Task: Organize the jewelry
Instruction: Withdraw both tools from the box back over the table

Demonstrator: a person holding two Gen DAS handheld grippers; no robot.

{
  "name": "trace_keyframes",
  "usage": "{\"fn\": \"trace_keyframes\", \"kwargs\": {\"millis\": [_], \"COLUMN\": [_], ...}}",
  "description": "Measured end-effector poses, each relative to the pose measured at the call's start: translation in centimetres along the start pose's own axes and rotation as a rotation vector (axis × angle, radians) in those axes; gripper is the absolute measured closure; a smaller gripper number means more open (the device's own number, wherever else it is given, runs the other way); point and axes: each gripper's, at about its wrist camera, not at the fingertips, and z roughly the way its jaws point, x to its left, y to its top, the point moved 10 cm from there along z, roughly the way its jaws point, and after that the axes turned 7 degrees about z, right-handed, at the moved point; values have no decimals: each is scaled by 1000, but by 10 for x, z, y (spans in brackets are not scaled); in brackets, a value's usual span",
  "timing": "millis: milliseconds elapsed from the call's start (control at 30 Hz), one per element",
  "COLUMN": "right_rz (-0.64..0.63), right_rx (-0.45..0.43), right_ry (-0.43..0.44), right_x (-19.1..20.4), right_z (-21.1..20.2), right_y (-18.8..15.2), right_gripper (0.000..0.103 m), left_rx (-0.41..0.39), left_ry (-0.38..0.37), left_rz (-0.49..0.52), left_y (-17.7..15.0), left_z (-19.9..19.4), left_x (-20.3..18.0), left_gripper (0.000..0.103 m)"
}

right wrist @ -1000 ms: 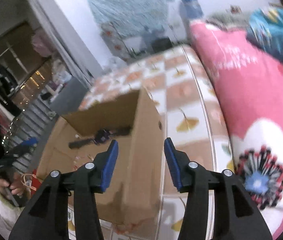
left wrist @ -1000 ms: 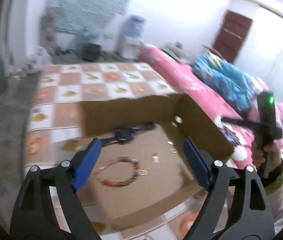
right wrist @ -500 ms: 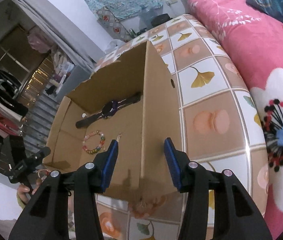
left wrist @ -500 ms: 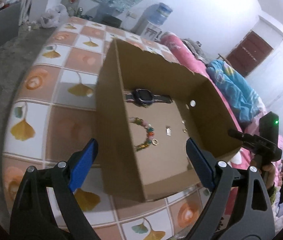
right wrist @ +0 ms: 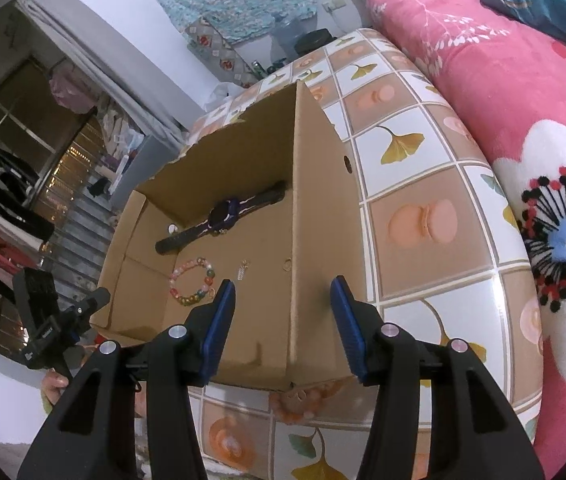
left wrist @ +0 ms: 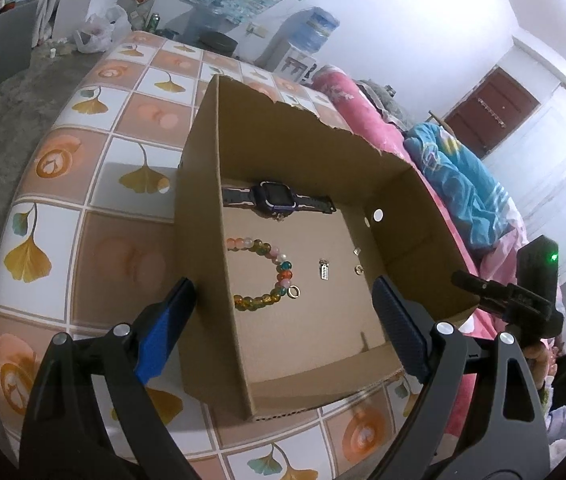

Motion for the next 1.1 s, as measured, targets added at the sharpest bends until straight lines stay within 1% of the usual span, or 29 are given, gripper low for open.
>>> {"fn": "trace_keyframes", "kwargs": {"millis": [200,333,633,700,767,800,833,933,1033,1100], "right_rz": [-2,1,15,10,9,4,3,-14,-45,-67], "right_rx": [-8,-14,-28,-39,-66,-85,-108,-170,-201,-198], "right_ry": [0,6,19,27,16,8,0,-28,-61,-85], "right_x": [0,-1,-5,-4,-4,-5,-7,-12,-15,-17], "right_z": [1,-1,-11,-14,-21,-26,-33,-51,-63,-64], "right_y": [4,3,2,0,0,-1,-2,-12,-35,-49], "right_gripper": [53,53,53,53,53,50,43,36,32,32], "left_rx": [-6,-1,5,-10,-61,-88,-112,-178,-186,-160], "left_ry": [14,27,21,20,54,68,74,73,45,13], "left_rz": [-1,22,55,69,91,110,126,184,243,285], "left_y": [5,6,5,5,9,10,10,3,-14,-33], "left_z": [5,8,12,8,-3,-12,-19,-48,-65,-71], "left_x": [0,-2,-4,-4,-3,-4,-5,-12,-22,-32], "left_gripper": [17,17,17,17,17,17,17,16,16,16]}}
